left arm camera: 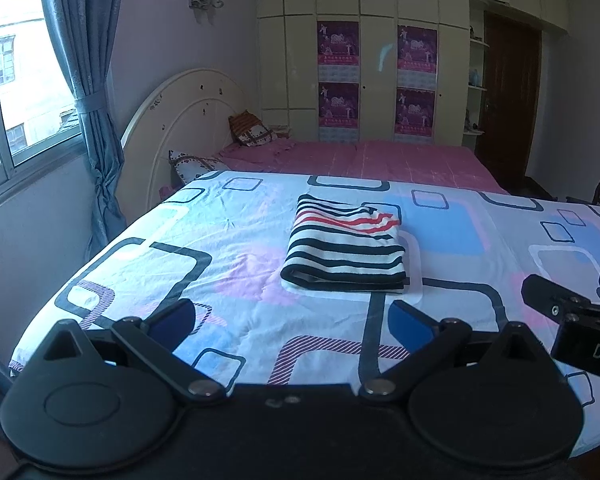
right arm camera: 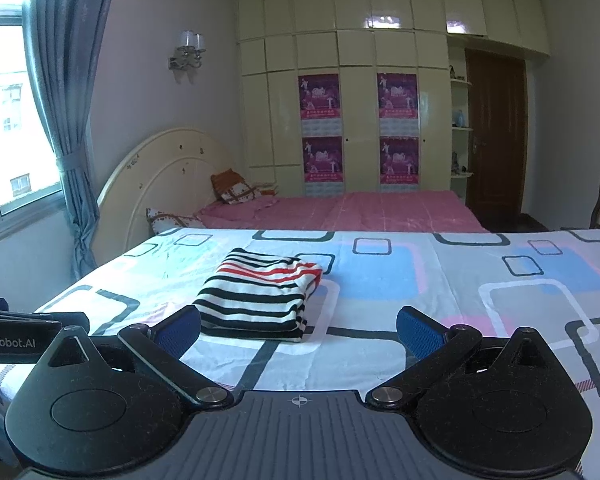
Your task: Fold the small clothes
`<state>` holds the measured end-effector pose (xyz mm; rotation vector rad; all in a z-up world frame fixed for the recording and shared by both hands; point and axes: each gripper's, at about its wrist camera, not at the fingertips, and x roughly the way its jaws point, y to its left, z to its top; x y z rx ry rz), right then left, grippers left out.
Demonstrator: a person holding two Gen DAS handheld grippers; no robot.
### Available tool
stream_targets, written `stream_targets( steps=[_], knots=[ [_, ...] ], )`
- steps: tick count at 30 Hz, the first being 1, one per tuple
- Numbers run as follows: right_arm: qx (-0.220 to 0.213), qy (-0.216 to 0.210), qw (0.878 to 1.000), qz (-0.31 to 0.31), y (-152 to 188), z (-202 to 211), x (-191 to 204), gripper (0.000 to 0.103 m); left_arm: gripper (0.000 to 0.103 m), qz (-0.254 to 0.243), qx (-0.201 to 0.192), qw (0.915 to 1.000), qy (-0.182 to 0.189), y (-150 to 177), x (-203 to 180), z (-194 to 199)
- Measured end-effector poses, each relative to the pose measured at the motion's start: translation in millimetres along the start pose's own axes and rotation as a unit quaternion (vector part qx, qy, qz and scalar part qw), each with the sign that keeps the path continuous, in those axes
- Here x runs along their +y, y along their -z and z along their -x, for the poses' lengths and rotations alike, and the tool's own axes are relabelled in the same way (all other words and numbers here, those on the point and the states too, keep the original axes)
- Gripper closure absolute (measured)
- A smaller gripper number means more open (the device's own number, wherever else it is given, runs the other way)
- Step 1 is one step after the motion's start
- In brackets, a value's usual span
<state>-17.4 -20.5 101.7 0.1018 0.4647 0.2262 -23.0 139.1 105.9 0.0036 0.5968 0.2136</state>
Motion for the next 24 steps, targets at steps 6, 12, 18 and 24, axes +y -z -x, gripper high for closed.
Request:
stream_targets(
  steps=[6,12,18,24],
  knots=[
    [0.003,0.002,1.000,0.002,-1.0,-1.3,0.5,0.000,0.000,-0.001,0.003,1.0000,0.001,-0.7,1.5,-2.9],
    [0.006,0.001,1.000,-0.005,-3.3,-5.6,-0.4,0.000,0.000,-0.003,0.004,1.0000,0.001,-1.4,4.1,-5.2],
    [0.005,-0.003,1.000,-0.003,-4.2,-7.7,3.1,0.000,0.000,-0.002,0.007,1.0000,-0.002,-5.6,9.6,-9.4],
    [0.006,-0.005,1.000,-0.005,-4.5,-11.3,3.4,0.000,0.000,-0.001,0.010,0.9999,-0.005,-6.1,11.2,-11.9]
  ],
)
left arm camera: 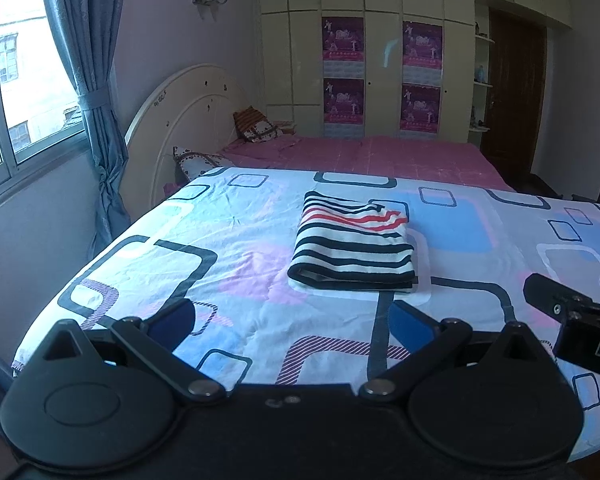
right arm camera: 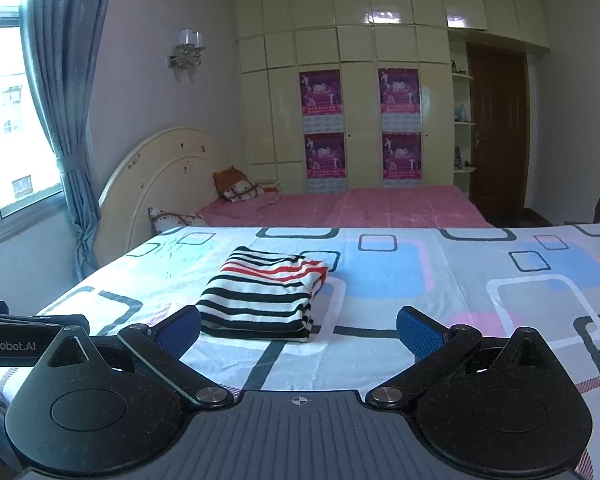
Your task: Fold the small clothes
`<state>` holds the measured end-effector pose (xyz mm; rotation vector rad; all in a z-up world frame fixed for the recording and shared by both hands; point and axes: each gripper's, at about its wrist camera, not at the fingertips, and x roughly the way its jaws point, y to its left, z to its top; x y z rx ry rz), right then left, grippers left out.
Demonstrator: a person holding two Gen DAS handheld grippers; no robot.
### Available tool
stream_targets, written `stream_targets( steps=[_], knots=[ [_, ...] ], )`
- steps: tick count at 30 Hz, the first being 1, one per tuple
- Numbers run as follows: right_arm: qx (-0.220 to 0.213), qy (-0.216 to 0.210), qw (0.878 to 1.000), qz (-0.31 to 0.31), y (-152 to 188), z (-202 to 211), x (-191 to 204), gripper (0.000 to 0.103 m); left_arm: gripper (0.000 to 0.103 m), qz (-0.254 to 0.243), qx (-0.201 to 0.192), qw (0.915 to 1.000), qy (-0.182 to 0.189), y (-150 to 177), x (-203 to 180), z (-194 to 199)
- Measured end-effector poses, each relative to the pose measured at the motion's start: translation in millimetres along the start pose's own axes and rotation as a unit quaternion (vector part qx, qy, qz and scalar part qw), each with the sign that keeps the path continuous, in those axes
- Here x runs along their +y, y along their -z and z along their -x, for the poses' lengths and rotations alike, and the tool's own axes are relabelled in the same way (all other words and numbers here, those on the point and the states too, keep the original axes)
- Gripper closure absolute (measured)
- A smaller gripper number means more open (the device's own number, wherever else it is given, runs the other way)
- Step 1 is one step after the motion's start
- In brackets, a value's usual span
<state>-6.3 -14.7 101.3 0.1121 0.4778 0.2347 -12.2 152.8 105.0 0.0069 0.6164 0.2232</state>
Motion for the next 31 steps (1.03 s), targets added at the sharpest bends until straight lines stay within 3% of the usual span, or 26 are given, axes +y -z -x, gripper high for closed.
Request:
stream_targets(
  steps=[31],
  knots=[
    [0.024,0.005,1.000,-0.010,7.0,-26.4,-9.9,0.000,0.000,-0.015,0.017,0.9995,0.021,-2.4,-8.5,-37.3]
  ],
)
